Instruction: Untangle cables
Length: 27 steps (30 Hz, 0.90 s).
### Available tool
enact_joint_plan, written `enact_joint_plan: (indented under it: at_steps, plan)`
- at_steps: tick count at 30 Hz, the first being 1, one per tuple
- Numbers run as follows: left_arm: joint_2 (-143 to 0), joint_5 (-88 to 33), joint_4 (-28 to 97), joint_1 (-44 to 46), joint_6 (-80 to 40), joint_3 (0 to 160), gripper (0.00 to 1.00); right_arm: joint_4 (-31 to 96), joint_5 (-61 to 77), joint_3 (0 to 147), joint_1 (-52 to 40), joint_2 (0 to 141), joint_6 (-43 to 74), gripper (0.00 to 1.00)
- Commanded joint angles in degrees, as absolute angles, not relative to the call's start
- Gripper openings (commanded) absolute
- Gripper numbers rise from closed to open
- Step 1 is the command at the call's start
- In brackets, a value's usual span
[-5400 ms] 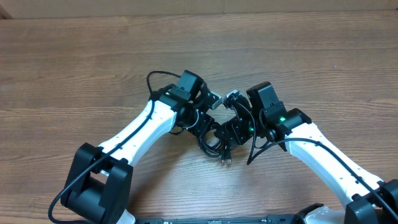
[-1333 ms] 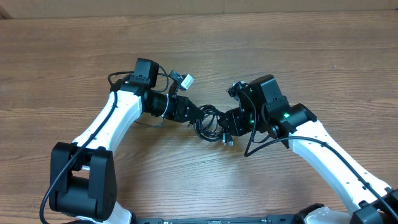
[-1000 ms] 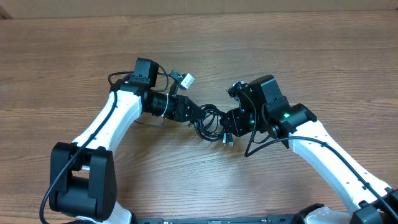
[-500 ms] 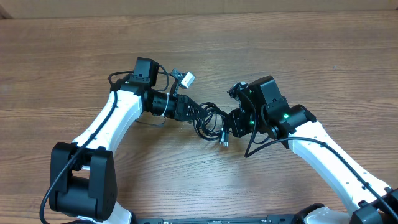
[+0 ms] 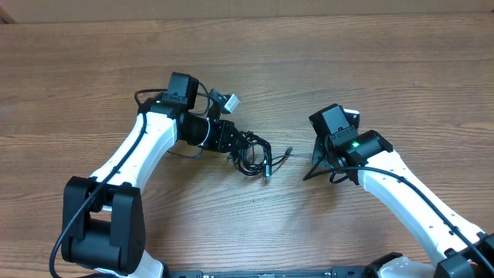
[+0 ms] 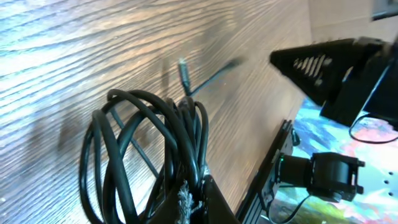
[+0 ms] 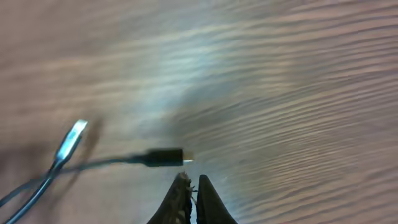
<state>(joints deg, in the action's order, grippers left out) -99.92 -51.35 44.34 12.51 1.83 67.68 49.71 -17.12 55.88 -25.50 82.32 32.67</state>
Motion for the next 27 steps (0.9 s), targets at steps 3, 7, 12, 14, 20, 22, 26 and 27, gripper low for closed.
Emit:
enact_joint_plan:
  at_steps: [3,7,12,14,20,22,26,27]
  plan:
    - [-98.45,-51.03,44.58,12.58,1.3,69.3,0.04,45.71,-17.45,55.88,-25.39,81.43,34.63,0.33]
    - [-98.45,-50.98,44.88,12.56,1.32,69.3,0.04,42.89,-10.85,56.53,-25.39,81.36,26.52,0.47]
    - [-98.37,-50.85,44.8,12.56,1.28,69.32,0.04,40.56,7.33,59.18,-25.39,81.1,12.03,0.46]
    - [-98.06,-51.75,44.86,12.58,1.26,69.49,0.04,39.79,15.75,59.4,-25.39,81.1,7.07,0.44]
    - [-95.79,-57.14,44.53,12.56,1.26,70.46,0.04,39.68,21.12,59.37,-25.39,81.1,5.39,0.4]
    - [-94.91,-58.98,44.53,12.58,1.26,70.91,0.04,39.68,21.17,59.37,-25.41,81.1,5.41,0.4]
    - [-93.76,-61.6,44.05,12.75,0.91,71.33,0.04,39.68,22.06,59.37,-25.45,81.12,5.21,0.4]
    - [-93.62,-61.56,43.88,12.8,0.36,71.33,0.04,39.68,22.72,59.37,-25.45,81.12,4.86,0.4]
